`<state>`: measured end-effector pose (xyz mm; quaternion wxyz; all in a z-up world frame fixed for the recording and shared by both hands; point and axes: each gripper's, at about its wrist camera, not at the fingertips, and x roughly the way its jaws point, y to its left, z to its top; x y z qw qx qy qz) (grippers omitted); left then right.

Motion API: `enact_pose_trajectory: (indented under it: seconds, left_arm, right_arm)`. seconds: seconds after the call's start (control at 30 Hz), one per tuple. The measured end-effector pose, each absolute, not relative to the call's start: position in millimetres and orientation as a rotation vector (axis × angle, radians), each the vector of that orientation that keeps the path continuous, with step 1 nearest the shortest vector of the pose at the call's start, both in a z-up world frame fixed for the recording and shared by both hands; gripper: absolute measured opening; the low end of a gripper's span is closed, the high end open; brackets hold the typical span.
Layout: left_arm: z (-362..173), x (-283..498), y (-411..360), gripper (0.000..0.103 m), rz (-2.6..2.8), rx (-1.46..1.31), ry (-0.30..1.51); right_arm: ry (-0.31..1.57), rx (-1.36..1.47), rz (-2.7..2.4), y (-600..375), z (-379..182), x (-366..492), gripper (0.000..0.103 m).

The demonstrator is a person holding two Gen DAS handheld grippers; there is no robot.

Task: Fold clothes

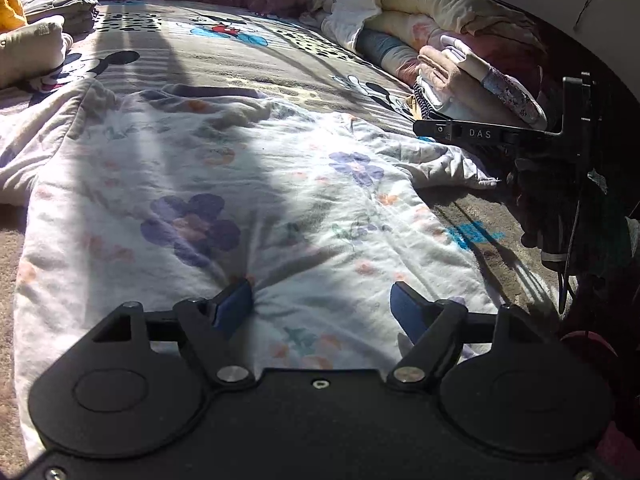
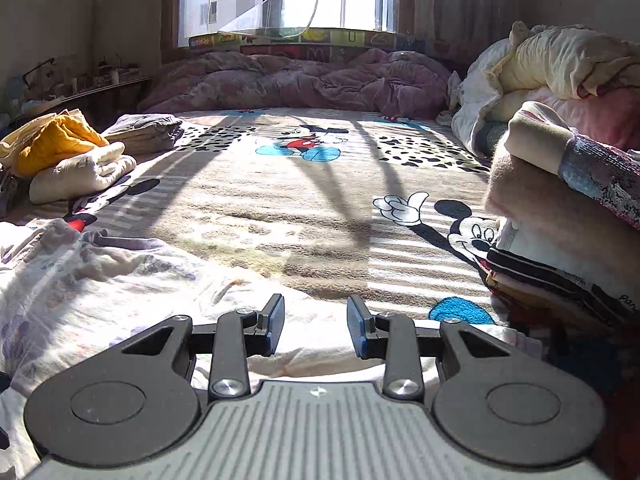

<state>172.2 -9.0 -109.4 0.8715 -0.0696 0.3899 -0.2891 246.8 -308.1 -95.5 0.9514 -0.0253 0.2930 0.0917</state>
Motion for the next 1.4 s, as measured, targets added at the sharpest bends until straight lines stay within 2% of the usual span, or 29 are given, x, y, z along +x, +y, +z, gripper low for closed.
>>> enact_pose_trajectory:
  seconds: [0.13,0.27,0.37,0.57,0.8,0.97,1.07,1.1,1.13,1.2,1.4]
  left_arm:
    - [-109,172,-5,0.077,-0.617,-0.151,0.821]
    - [-102,173,6,0.076,-0.654,-0.182,0.81]
    - [-86,172,24,0.075,-0.669,-0.244,0.725]
    - [-66,188,102,0.071,-0.415,-0.385,0.557]
    - [-93,211,223,0.066,0.135,-0.695,0.502]
    - [-99,219,258,0.065,0.281,-0.687,0.473]
    - [-106,231,270,0.065,0.274,-0.709,0.479]
    - [-108,236,272,0.051,0.277,-0.7,0.481]
    - [-111,239,275,0.027,0.271,-0.702,0.488]
    - [-117,244,281,0.011,0.249,-0.722,0.508]
    - [-81,186,287,0.008,0.102,-0.667,0.316]
  right_arm:
    - [0.709,-0.091,0.201,-286,-128,244,0.037]
    - [0.704,-0.104,0.151,-290,-113,226,0.039]
    - [0.671,-0.031,0.157,-294,-103,221,0.039]
    - [0.654,-0.005,0.26,-262,-84,226,0.039]
    - [0.628,0.002,0.44,-185,-66,245,0.04]
    - [0.616,-0.013,0.589,-114,-66,267,0.038]
    - [0.643,0.076,0.626,-91,-70,290,0.036]
    - [0.651,0.105,0.624,-87,-72,297,0.035]
    - [0.666,0.139,0.618,-83,-74,305,0.034]
    - [0.694,0.205,0.606,-74,-79,320,0.033]
    - [0.738,0.247,0.575,-51,-91,345,0.031]
